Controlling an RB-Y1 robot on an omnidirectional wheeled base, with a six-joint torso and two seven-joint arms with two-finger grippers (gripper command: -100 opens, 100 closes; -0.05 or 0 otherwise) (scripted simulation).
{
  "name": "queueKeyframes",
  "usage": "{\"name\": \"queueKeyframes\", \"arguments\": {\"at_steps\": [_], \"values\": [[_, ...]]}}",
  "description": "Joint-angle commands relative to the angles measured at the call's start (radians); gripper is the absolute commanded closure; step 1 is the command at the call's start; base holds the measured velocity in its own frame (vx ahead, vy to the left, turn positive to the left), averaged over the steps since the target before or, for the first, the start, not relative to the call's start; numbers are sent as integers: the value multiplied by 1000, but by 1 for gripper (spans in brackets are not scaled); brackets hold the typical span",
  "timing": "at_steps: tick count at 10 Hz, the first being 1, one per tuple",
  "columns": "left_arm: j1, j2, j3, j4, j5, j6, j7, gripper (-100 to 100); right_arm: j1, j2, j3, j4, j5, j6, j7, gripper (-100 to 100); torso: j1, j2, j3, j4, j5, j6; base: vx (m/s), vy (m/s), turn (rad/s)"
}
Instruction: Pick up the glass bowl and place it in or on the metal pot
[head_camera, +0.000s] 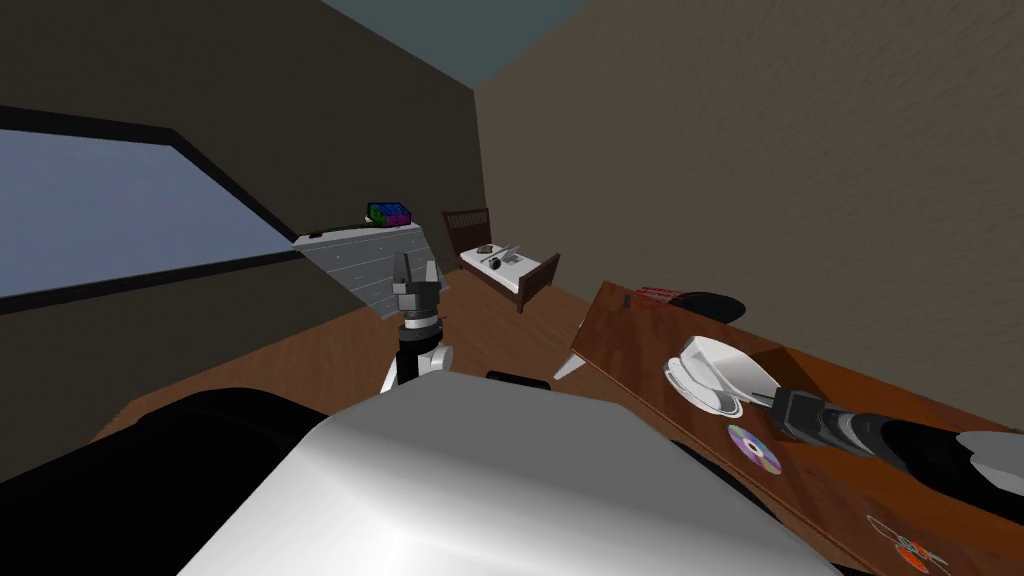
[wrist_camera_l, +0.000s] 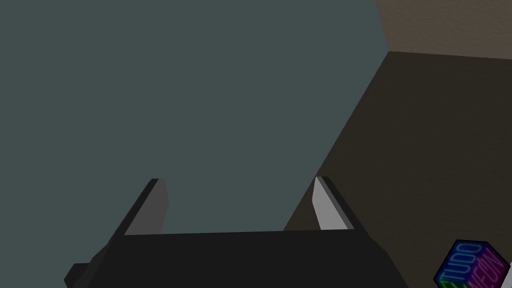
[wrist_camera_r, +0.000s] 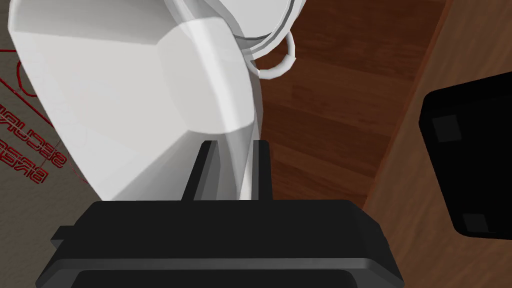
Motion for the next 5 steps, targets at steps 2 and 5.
{"name": "queueKeyframes", "arguments": {"at_steps": [2,5], "values": [[0,0,0,0,0,0,0,0,38,-17,13,-6,-10,-6,-21,100,1,1,1,0,1,1,129,-98,114],[0,0,0,0,0,0,0,0,66,-19,26,2,-19,-14,-26,100,7,4,3,2,3,1,116,-58,106]]}}
